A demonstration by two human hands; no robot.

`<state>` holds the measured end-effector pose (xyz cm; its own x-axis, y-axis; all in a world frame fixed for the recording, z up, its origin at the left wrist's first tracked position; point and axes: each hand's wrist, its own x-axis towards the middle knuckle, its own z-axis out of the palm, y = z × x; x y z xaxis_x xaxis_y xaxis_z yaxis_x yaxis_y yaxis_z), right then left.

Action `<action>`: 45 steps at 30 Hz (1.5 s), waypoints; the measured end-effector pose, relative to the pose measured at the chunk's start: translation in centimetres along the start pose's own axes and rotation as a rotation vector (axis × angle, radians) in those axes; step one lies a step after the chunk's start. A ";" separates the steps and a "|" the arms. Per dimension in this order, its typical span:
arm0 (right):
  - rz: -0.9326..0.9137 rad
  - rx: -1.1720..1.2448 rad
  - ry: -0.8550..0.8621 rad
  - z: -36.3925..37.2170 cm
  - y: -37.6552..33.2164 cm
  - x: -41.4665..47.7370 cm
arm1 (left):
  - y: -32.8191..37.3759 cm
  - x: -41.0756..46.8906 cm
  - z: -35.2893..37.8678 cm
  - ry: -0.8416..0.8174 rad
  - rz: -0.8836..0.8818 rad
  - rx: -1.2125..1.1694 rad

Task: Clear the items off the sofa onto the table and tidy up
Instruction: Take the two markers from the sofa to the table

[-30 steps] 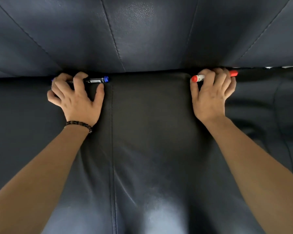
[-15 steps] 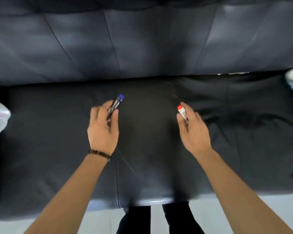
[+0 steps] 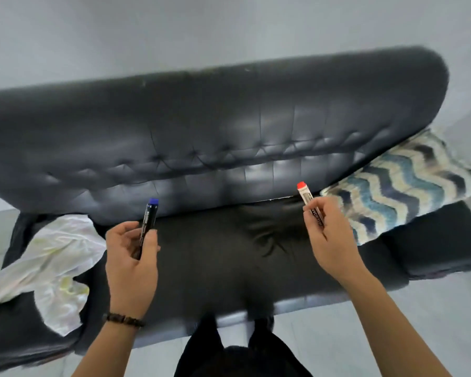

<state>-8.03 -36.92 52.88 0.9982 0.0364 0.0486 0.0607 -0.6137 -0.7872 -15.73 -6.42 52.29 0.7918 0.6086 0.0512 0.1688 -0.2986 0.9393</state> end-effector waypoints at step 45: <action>1.040 0.225 1.366 -25.2 13.3 -92.3 | 8.0 -72.6 8.0 -1.346 0.548 0.046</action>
<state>-99.35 -68.33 53.40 -0.0973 -0.9848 -0.1437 -0.4382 0.1721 -0.8822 -67.22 -58.88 53.37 0.6976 -0.7163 0.0175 -0.3317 -0.3012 0.8940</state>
